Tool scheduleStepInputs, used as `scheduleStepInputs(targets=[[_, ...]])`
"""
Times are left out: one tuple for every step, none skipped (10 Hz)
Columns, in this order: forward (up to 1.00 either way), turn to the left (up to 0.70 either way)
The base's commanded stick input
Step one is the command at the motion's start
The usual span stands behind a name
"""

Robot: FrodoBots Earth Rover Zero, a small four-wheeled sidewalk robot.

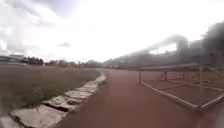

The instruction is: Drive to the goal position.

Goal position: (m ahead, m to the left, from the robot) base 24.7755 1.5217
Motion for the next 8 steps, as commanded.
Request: scheduleStepInputs(targets=[[0.7,0.0],[0.7,0.0],[0.7,0.0],[0.7,0.0],[0.7,0.0],[0.7,0.0],[0.7,-0.35],[0.7,-0.35]])
